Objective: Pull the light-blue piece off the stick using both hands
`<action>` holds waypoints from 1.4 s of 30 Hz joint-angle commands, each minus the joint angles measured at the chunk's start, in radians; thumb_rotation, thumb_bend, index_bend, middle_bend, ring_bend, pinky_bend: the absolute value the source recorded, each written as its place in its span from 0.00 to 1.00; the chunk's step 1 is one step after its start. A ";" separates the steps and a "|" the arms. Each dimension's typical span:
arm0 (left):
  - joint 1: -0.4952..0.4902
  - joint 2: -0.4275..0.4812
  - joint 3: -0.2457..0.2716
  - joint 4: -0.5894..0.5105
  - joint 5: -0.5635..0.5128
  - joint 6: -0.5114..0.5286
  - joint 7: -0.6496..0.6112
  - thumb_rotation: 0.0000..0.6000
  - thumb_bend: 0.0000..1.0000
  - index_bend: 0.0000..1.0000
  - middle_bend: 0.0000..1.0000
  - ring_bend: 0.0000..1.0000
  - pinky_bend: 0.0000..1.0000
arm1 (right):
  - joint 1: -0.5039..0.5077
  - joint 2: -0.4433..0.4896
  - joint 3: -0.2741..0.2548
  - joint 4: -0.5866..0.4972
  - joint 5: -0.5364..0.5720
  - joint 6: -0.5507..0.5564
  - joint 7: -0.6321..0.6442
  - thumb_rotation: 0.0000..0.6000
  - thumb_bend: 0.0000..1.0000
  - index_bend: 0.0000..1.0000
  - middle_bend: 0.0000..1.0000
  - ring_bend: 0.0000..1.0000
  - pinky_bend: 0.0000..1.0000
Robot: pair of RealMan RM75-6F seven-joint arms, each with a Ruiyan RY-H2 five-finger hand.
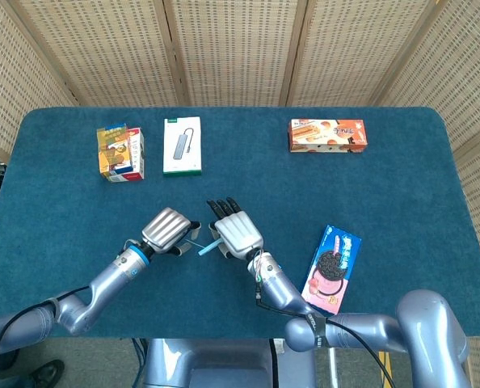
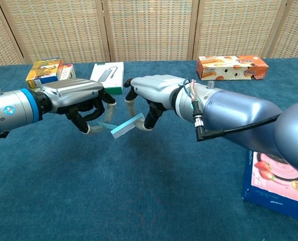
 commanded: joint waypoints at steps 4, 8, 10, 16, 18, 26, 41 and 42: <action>-0.002 -0.011 0.002 0.010 0.003 0.003 0.003 1.00 0.36 0.59 0.84 0.98 1.00 | -0.001 0.004 0.001 -0.001 -0.002 0.000 0.003 1.00 0.52 0.54 0.03 0.00 0.00; -0.003 -0.015 0.002 0.012 0.003 0.008 0.015 1.00 0.38 0.63 0.85 0.98 1.00 | -0.002 0.006 0.000 -0.002 -0.002 -0.001 0.005 1.00 0.52 0.54 0.03 0.00 0.00; -0.003 -0.019 0.001 0.013 0.003 0.013 0.023 1.00 0.39 0.65 0.85 0.98 1.00 | -0.002 0.007 -0.001 -0.003 -0.003 -0.001 0.006 1.00 0.52 0.54 0.03 0.00 0.00; -0.001 -0.022 -0.002 0.013 -0.003 0.021 0.038 1.00 0.44 0.69 0.85 0.98 1.00 | -0.002 0.008 -0.002 -0.005 -0.005 -0.001 0.007 1.00 0.52 0.54 0.03 0.00 0.00; -0.001 -0.023 -0.003 0.013 -0.004 0.023 0.042 1.00 0.50 0.74 0.86 0.98 1.00 | -0.002 0.008 -0.003 -0.005 -0.005 -0.001 0.007 1.00 0.52 0.54 0.03 0.00 0.00; 0.003 -0.020 -0.002 0.011 -0.008 0.028 0.053 1.00 0.58 0.81 0.87 0.98 1.00 | -0.005 0.006 -0.008 0.004 -0.004 0.000 0.005 1.00 0.52 0.54 0.03 0.00 0.00; 0.028 0.014 0.005 0.040 -0.025 0.035 0.026 1.00 0.63 0.83 0.88 0.98 1.00 | -0.015 0.010 -0.015 0.051 -0.008 -0.008 0.018 1.00 0.52 0.54 0.03 0.00 0.00; 0.031 0.020 0.007 0.043 -0.024 0.038 0.021 1.00 0.63 0.83 0.88 0.98 1.00 | -0.016 0.011 -0.015 0.055 -0.008 -0.008 0.019 1.00 0.52 0.54 0.03 0.00 0.00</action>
